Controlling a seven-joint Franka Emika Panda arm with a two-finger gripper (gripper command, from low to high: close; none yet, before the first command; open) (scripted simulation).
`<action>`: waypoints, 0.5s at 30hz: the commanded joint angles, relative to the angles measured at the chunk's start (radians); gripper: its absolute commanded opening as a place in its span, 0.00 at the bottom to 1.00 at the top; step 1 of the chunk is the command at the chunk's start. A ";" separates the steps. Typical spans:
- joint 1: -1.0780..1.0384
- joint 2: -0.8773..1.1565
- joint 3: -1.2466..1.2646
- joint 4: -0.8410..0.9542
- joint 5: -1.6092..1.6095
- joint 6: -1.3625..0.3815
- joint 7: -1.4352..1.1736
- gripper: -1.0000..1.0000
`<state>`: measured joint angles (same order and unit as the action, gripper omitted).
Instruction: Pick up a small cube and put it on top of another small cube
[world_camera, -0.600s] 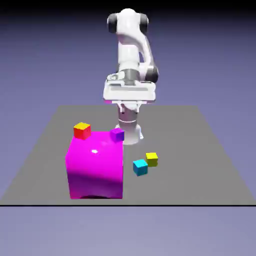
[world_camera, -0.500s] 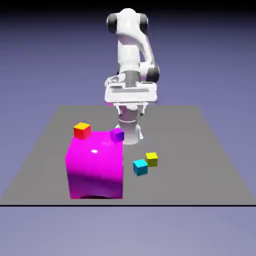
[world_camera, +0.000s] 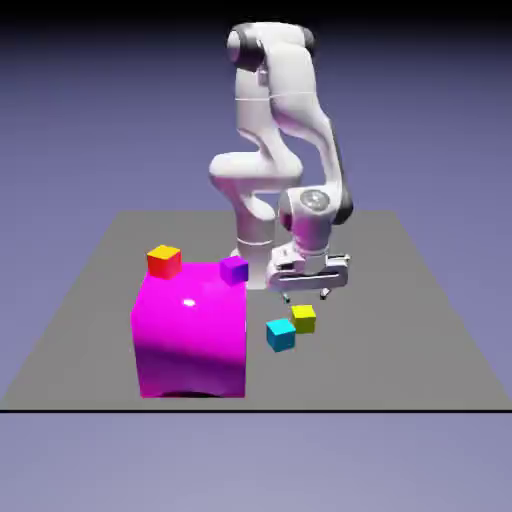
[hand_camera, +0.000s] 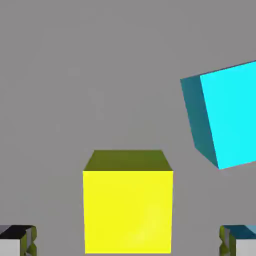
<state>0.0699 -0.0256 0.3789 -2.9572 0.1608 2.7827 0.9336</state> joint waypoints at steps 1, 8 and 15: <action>0.024 0.036 -0.027 0.002 -0.029 0.033 0.019 0.50; 0.122 0.223 -0.169 0.014 -0.177 0.203 0.119 0.00; 0.008 0.005 -0.004 0.000 -0.004 0.005 0.003 0.00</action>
<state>0.0816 -0.0202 0.3733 -2.9569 0.1563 2.7878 0.9368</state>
